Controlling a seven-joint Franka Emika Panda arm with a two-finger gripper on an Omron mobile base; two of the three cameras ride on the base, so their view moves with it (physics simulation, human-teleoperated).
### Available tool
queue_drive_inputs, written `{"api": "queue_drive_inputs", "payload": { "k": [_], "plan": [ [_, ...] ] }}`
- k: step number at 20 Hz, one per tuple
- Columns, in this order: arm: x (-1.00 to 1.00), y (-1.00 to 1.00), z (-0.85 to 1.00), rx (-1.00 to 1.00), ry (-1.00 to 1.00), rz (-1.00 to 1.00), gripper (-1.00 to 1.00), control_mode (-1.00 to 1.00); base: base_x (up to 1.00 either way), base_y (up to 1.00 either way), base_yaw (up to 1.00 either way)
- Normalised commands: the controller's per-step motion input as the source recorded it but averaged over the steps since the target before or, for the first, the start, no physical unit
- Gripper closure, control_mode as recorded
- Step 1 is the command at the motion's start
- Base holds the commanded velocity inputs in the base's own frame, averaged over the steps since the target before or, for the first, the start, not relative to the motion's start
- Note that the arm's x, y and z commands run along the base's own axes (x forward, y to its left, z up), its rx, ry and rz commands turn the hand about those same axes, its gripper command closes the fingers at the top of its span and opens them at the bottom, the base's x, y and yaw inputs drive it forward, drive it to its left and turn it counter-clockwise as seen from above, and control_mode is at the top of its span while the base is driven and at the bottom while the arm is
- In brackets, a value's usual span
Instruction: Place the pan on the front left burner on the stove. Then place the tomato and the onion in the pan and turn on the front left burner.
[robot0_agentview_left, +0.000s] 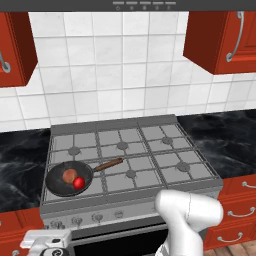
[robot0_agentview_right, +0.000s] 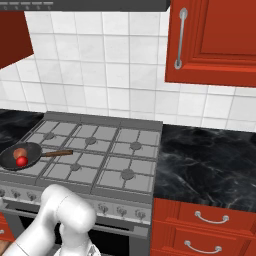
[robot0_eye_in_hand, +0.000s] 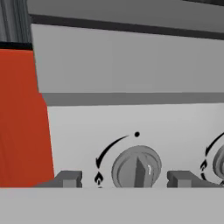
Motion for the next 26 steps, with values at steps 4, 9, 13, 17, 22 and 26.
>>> {"api": "queue_drive_inputs", "payload": {
  "k": [4,9,13,17,22,26],
  "plan": [
    [0.22,0.00,-0.11,0.01,0.02,0.00,-1.00,-1.00,0.00,0.00,0.00],
    [0.15,-0.05,-0.10,0.03,0.02,0.00,1.00,-1.00,0.00,0.00,0.00],
    [0.01,-0.44,-0.18,0.10,0.00,0.00,1.00,-1.00,0.00,0.00,0.00],
    [0.03,-0.58,-0.23,0.13,0.00,0.00,1.00,-1.00,0.00,0.00,0.00],
    [0.15,-0.48,-0.25,0.14,0.00,0.00,1.00,-1.00,0.00,0.00,0.00],
    [0.23,-0.32,-0.20,0.12,0.00,0.00,1.00,-1.00,0.00,0.00,0.00]
  ]
}}
